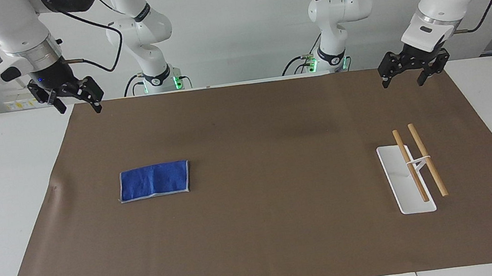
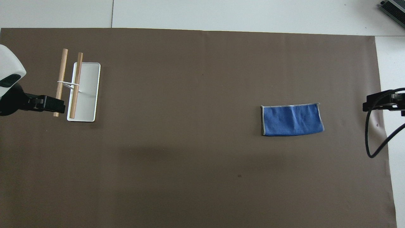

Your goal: Right arm passes towel to left arm to hang

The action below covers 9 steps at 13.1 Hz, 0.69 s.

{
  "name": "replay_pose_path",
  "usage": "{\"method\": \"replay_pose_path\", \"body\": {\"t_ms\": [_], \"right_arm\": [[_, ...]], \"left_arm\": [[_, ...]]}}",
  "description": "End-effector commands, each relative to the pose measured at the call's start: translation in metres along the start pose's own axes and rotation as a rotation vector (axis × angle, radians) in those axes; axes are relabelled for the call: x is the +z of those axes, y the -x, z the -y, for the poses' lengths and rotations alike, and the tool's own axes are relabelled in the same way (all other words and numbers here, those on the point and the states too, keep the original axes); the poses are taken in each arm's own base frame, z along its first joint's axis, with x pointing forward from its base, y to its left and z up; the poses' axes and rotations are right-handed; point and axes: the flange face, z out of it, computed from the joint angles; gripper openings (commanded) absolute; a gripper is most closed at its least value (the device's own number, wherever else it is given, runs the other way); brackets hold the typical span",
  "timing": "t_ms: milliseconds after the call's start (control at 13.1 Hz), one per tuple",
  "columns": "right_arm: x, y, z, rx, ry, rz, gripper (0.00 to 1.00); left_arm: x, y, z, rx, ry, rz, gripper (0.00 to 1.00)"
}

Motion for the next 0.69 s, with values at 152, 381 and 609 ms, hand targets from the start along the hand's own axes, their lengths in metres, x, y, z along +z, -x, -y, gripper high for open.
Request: {"method": "replay_pose_path", "body": {"t_ms": [152, 381, 609], "right_arm": [[-0.0026, 0.0025, -0.0009, -0.005, -0.017, -0.009, 1.00], [0.0020, 0.0039, -0.0019, -0.005, -0.017, 0.000, 1.00], [0.0016, 0.0051, -0.0024, -0.005, -0.017, -0.001, 1.00]], "left_arm": [[-0.0020, 0.0077, 0.0018, -0.011, -0.023, 0.006, 1.00], [-0.0020, 0.0077, 0.0018, -0.011, -0.023, 0.006, 1.00], [-0.0020, 0.0077, 0.0018, -0.011, -0.023, 0.006, 1.00]]}}
